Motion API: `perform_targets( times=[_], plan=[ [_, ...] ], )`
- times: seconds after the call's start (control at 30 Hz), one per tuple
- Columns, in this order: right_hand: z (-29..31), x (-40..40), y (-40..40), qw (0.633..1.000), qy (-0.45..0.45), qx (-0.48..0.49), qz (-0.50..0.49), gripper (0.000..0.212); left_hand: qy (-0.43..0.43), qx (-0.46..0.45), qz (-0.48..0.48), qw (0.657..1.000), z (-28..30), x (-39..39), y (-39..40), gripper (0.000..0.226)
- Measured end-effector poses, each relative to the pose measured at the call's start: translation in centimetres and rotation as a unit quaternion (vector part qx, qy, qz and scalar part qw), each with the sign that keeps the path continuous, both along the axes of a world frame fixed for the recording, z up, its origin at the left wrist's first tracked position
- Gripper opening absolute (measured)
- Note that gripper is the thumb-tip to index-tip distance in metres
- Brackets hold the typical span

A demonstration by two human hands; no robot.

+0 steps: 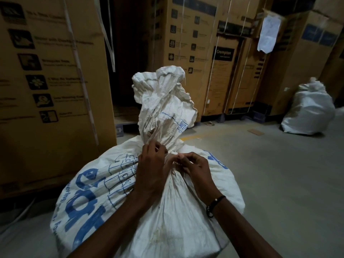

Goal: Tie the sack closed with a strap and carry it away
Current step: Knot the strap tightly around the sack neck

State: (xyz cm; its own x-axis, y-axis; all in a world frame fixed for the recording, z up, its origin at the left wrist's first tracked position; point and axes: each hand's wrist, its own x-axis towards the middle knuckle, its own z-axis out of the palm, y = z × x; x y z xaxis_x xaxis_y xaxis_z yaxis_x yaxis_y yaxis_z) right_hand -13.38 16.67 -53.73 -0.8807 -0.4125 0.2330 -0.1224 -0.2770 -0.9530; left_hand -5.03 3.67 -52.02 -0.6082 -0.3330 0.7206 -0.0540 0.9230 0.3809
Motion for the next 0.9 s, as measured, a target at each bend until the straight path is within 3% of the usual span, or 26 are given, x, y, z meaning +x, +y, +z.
perform_targets(
  times=[0.13,0.33,0.47,0.8,0.9],
  plan=[
    [0.6,0.4,0.7,0.999,0.018,0.018,-0.023,0.015,0.017,0.067,0.002,0.998,-0.2,0.7,0.3,0.028],
    [0.6,0.8,3.1,0.998,0.032,0.023,-0.044,0.014,0.040,0.250,-0.003,0.967,-0.4,1.3,0.2,0.021],
    [0.3,1.0,4.0,0.995,0.070,0.034,-0.064,0.010,0.038,0.275,0.008,0.961,-1.5,0.9,-0.6,0.032],
    [1.7,3.1,4.4,0.977,0.192,0.072,-0.060,0.010,0.076,0.344,0.028,0.935,-1.1,0.6,-2.2,0.036],
    [2.0,3.4,4.5,0.979,0.190,0.069,-0.032,0.010,0.087,0.340,0.025,0.936,-1.0,0.6,-2.4,0.041]
  ],
)
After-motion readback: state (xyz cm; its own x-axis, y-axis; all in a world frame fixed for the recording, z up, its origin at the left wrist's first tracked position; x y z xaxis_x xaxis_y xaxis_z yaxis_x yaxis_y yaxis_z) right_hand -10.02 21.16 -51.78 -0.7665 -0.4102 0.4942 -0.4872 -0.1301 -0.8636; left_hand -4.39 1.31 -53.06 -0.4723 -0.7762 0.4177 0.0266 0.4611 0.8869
